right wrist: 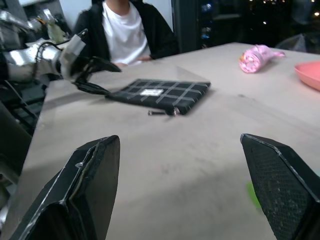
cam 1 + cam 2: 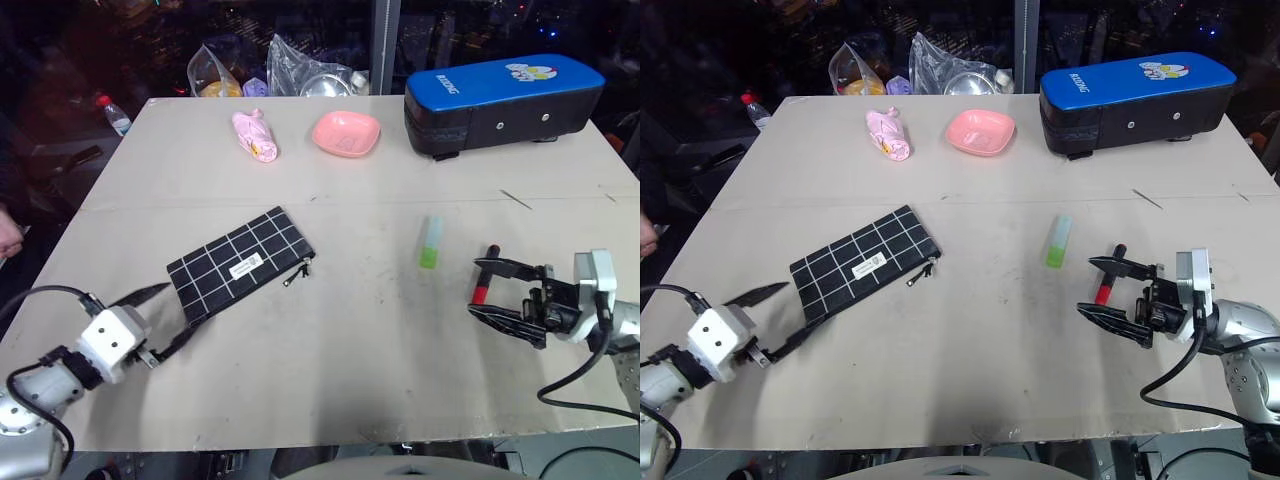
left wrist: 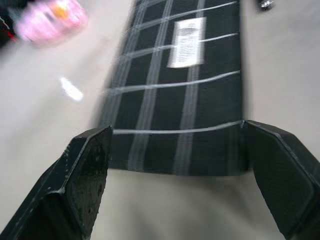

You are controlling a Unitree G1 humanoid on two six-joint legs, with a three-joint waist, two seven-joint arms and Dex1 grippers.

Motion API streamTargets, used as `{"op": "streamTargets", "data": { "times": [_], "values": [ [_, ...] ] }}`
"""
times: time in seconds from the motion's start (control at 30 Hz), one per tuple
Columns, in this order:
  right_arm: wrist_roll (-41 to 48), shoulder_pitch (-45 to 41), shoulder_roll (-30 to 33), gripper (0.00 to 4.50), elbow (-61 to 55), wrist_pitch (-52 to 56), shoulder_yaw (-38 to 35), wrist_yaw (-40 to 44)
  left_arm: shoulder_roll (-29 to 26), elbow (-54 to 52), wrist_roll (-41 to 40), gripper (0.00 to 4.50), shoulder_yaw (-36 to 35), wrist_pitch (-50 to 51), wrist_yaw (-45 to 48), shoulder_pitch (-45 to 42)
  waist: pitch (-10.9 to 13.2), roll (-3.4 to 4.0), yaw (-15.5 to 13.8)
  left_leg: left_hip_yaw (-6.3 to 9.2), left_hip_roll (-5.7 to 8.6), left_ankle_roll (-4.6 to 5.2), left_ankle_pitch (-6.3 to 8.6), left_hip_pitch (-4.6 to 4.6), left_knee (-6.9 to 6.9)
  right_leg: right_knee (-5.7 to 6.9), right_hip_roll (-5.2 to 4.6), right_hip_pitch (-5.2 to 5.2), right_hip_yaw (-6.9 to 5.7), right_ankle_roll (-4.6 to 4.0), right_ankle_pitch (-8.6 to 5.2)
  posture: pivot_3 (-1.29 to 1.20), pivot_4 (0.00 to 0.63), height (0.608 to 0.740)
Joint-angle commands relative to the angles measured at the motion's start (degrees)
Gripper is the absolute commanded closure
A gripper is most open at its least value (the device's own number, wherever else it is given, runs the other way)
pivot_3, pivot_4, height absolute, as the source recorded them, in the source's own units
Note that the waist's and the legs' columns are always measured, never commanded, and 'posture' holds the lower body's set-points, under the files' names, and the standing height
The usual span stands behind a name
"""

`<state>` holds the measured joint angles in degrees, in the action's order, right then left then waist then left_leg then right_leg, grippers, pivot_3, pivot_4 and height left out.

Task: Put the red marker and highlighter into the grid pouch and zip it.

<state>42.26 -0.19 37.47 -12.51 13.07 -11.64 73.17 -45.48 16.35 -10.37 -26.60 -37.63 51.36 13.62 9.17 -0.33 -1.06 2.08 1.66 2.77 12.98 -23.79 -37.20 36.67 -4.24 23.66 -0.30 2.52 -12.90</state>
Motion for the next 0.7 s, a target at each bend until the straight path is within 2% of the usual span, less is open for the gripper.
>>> {"op": "streamTargets", "data": {
  "times": [0.03,0.23,0.5,0.7],
  "values": [
    [1.3,-1.8,-0.1,0.60,-2.5,0.8,-0.1,-0.8,-3.6,6.8,5.4,0.31,-2.0,-13.3,-2.8,-1.0,0.0,0.00,0.2,-0.01,0.00,0.00,0.00,-0.01,0.06,-0.04,-0.01,0.01,0.01,0.00,0.00,0.00,0.150,0.734],
    [-5.5,-2.7,-0.1,0.60,0.2,-4.4,0.2,-2.5,-7.6,16.4,14.8,0.31,-0.3,-24.4,-10.2,-3.2,0.0,0.00,0.3,-0.10,0.00,0.01,0.01,0.01,0.31,-0.14,-0.03,0.11,0.06,0.00,0.01,0.00,0.150,0.734],
    [-6.2,-2.6,-0.5,0.60,0.2,-5.2,-0.2,-3.3,-11.7,21.9,26.5,0.31,6.2,-34.4,-17.7,-6.6,0.0,-0.04,0.3,-0.18,0.00,0.01,0.01,0.01,0.32,-0.13,-0.10,0.11,0.04,0.00,0.02,0.00,0.150,0.734],
    [-6.4,-2.2,-0.8,0.60,-0.1,-5.8,0.0,-4.0,-13.7,25.5,35.8,0.31,8.8,-36.9,-26.9,-9.2,0.0,0.05,0.3,-0.24,-0.01,0.01,0.01,0.06,0.39,-0.12,-0.09,0.11,0.06,0.01,0.02,0.00,0.150,0.734]
  ]
}}
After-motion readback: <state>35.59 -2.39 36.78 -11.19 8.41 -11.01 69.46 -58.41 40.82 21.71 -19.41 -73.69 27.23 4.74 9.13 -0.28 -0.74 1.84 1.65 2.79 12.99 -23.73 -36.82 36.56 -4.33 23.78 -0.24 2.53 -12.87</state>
